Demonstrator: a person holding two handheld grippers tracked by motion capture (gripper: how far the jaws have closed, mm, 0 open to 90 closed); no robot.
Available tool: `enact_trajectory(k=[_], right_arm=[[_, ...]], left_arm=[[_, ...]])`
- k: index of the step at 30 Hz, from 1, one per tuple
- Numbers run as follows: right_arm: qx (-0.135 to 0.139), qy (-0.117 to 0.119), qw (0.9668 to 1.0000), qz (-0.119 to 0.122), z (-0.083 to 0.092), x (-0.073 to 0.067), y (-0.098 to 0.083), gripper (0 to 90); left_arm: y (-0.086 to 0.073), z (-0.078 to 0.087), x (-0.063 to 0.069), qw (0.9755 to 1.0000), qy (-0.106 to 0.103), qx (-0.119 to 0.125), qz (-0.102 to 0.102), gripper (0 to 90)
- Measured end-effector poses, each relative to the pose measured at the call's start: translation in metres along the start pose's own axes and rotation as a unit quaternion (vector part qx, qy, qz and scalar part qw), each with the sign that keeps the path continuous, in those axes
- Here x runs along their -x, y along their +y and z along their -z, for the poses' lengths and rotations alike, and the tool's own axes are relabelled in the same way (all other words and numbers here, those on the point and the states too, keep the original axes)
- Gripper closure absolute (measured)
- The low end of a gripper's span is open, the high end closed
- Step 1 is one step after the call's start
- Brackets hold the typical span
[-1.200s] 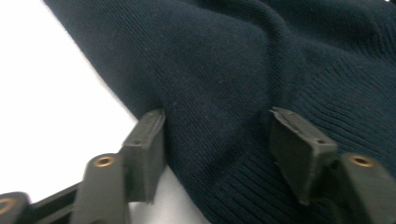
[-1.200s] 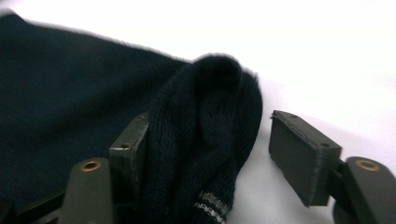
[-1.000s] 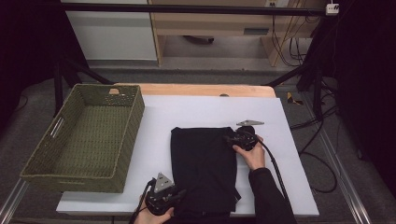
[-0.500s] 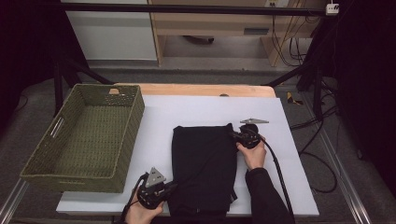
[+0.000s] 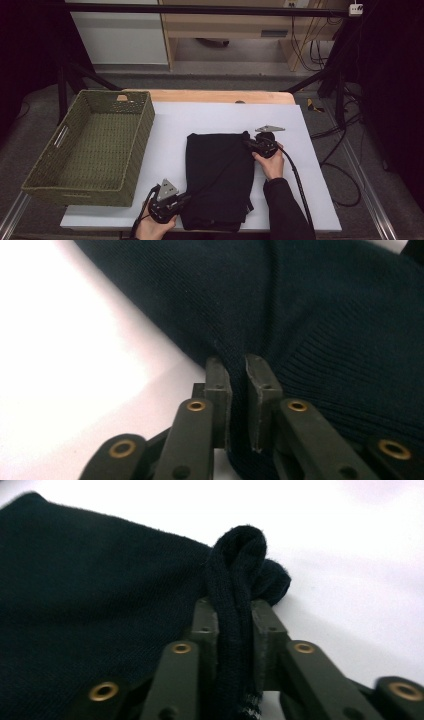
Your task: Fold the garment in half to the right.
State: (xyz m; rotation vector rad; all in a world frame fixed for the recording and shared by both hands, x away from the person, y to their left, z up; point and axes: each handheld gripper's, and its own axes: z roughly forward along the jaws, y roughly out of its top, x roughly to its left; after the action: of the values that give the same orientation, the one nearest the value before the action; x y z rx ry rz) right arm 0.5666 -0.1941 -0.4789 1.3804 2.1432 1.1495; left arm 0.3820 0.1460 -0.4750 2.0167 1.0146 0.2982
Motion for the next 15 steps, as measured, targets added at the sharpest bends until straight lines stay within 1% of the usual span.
enact_trajectory(k=[2,3,4,5,6,7,8,9,10,12,13,15], right_arm=[[0.004,-0.003,1.0000,-0.002,0.005,0.000,0.001,62.5],[0.009,-0.002,1.0000,-0.004,0.010,-0.001,0.002,56.7],[0.020,0.000,0.9998,-0.008,0.014,-0.001,0.002,48.9],[0.032,-0.001,0.9994,-0.014,0.020,-0.002,0.002,41.3],[0.038,0.002,0.9991,-0.018,0.026,-0.003,0.003,38.0],[0.041,0.007,0.9989,-0.018,0.032,-0.005,0.003,36.9],[0.050,0.011,0.9986,-0.015,0.038,-0.006,0.003,34.1],[0.056,0.015,0.9983,-0.013,0.043,-0.009,0.002,29.6],[0.059,0.024,0.9979,-0.011,0.048,-0.011,0.001,26.3],[0.070,0.042,0.9967,-0.004,0.058,-0.016,-0.004,22.6],[0.074,0.054,0.9958,-0.001,0.063,-0.018,-0.006,20.3],[0.077,0.070,0.9946,0.003,0.072,-0.024,-0.012,14.8]], left_arm=[[0.000,0.001,-0.002,1.0000,-0.004,0.008,0.001,75.5],[0.001,0.002,-0.003,0.9999,-0.002,0.015,0.000,72.1],[0.002,0.003,-0.004,0.9997,0.003,0.023,-0.002,67.7],[0.004,0.004,-0.005,0.9995,0.002,0.031,-0.001,62.8],[0.005,0.005,-0.007,0.9992,0.005,0.038,0.003,59.3],[0.006,0.006,-0.008,0.9989,0.007,0.047,0.002,55.2],[0.007,0.007,-0.009,0.9985,0.009,0.054,0.002,49.1],[0.008,0.007,-0.010,0.9984,0.011,0.056,0.002,44.2],[0.009,0.007,-0.012,0.9982,0.009,0.060,0.002,40.5],[0.011,0.007,-0.014,0.9977,0.006,0.067,-0.001,31.4],[0.012,0.006,-0.015,0.9976,0.006,0.069,-0.003,27.3],[0.013,0.004,-0.017,0.9976,0.001,0.069,0.001,19.0]])
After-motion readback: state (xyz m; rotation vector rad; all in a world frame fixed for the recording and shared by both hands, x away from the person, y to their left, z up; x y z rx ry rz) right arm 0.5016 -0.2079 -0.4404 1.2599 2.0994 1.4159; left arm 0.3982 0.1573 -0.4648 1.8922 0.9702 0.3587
